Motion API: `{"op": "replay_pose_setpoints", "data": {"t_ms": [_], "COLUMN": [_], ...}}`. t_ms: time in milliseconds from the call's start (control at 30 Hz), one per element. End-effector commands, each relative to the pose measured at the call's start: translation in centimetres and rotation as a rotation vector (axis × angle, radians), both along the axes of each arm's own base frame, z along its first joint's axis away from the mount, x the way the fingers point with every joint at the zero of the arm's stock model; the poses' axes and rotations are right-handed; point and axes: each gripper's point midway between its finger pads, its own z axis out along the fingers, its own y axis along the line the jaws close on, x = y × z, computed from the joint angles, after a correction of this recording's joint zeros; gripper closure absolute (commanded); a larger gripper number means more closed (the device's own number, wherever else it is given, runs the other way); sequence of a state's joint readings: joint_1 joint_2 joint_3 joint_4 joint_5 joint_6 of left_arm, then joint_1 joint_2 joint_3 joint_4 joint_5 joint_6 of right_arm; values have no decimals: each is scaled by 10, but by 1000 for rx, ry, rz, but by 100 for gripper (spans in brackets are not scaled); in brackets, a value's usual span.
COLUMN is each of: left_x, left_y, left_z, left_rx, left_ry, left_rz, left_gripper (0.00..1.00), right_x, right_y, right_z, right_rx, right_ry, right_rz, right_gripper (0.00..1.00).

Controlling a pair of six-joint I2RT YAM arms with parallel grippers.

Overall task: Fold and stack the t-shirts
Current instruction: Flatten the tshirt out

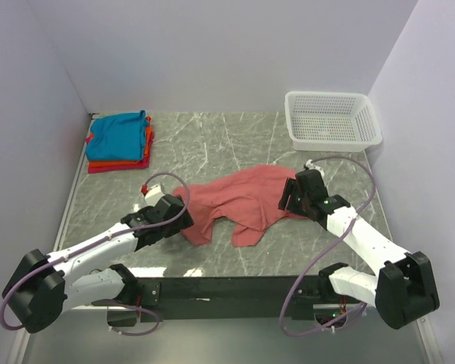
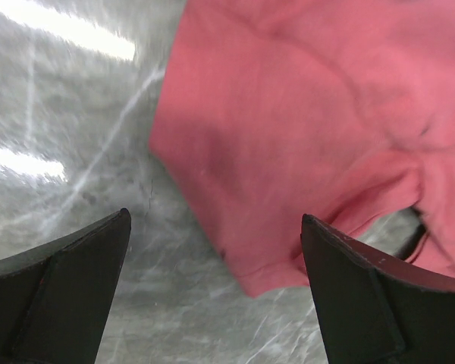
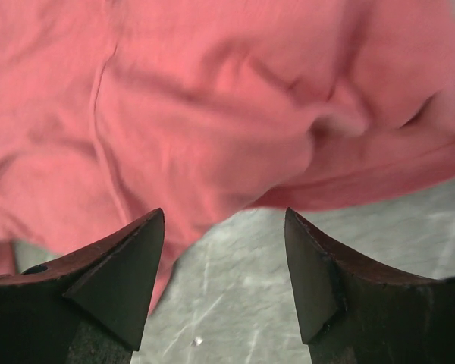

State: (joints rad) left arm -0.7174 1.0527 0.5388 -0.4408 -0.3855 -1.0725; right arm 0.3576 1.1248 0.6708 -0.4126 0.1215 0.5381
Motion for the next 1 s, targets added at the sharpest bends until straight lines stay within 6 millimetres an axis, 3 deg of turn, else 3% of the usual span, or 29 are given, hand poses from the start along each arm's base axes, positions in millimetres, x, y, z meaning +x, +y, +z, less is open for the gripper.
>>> {"op": "replay_pose_setpoints", "data": {"t_ms": [0, 267, 400, 500, 600, 633, 700, 733, 867, 967], "left_x": [-3, 15, 31, 34, 36, 36, 33, 33, 26, 26], "left_y": [-17, -5, -3, -5, -8, -9, -7, -5, 6, 9], "left_z": [-7, -21, -35, -44, -49, -49, -50, -50, -49, -44], "left_rx": [-88, -34, -68, -64, -56, -57, -52, -48, -12, -10], "left_ry": [27, 10, 25, 62, 79, 85, 92, 93, 110, 100], "left_rz": [-20, 43, 61, 58, 51, 45, 54, 60, 92, 102], "left_gripper": [1, 2, 9, 24, 45, 67, 94, 99, 99, 99], "right_x": [-4, 0, 11, 20, 26, 31, 32, 35, 36, 35], "right_y": [33, 50, 58, 69, 79, 80, 78, 79, 78, 69], "right_z": [9, 10, 11, 7, -3, -9, -22, -21, -33, -36], "right_rx": [157, 85, 21, -24, -56, -75, -125, -132, -188, -233], "right_ry": [-50, -68, -54, -44, -9, 13, 48, 47, 83, 93], "right_rz": [57, 114, 118, 125, 126, 112, 91, 86, 69, 29], "right_gripper": [28, 25, 25, 26, 33, 35, 37, 37, 42, 53]}}
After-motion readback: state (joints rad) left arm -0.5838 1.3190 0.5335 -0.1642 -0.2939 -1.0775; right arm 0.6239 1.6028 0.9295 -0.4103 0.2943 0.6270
